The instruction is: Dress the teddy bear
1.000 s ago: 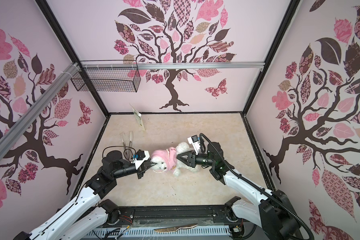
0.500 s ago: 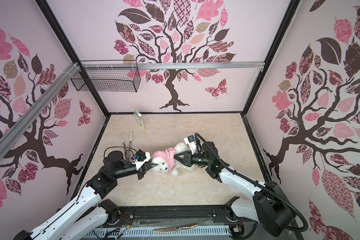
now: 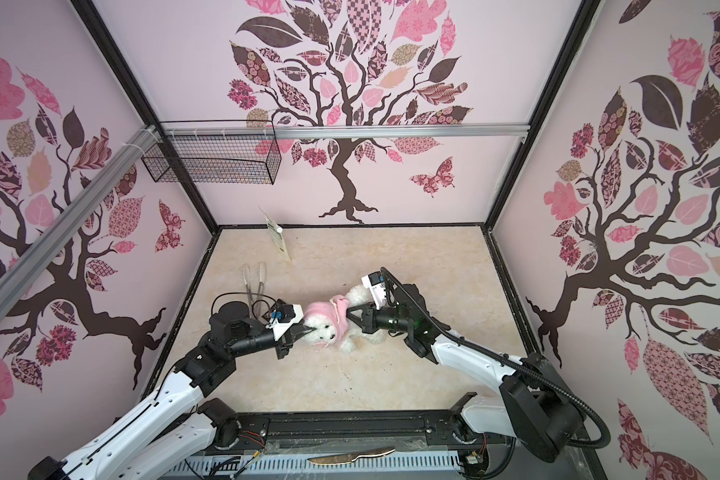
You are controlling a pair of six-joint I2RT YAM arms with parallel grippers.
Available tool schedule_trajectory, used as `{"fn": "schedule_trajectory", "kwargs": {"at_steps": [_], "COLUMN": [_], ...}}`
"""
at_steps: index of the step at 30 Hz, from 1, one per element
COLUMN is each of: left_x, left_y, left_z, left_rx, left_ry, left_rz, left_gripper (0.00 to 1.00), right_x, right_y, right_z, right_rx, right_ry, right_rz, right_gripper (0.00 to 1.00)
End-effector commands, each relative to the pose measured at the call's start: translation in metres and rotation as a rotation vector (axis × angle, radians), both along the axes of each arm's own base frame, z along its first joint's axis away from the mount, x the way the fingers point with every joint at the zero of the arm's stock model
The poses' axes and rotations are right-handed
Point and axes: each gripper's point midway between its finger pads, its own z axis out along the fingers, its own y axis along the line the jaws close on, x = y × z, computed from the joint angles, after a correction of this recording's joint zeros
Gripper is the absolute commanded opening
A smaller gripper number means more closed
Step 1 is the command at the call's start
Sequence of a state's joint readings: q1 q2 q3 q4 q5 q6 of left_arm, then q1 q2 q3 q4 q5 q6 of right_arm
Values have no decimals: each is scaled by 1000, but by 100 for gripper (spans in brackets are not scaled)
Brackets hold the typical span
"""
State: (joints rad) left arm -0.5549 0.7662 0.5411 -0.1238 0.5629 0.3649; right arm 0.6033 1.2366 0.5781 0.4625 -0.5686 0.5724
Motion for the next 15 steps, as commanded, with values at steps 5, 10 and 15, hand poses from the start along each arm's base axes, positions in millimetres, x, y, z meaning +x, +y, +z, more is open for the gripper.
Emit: {"fn": "schedule_trajectory", "kwargs": {"at_steps": [5,10,15], "left_x": [-22,-30,-30], "left_y": [4,5,5], "left_z": [-5,-9,6], "left_rx": [64,89,3], "left_ry": [-95,-111,-119], "left_rz": [-88,-127,-93], "left_gripper": [0,0,0], "right_x": [56,63,70], "right_y": [-106,-139,-170], "right_z": [-15,-28,-55], "right_rx": [-63,-66,-23], "right_ry": [-5,15,111], "right_rz": [-486,-615,-686], "right_gripper": [0,0,0]}}
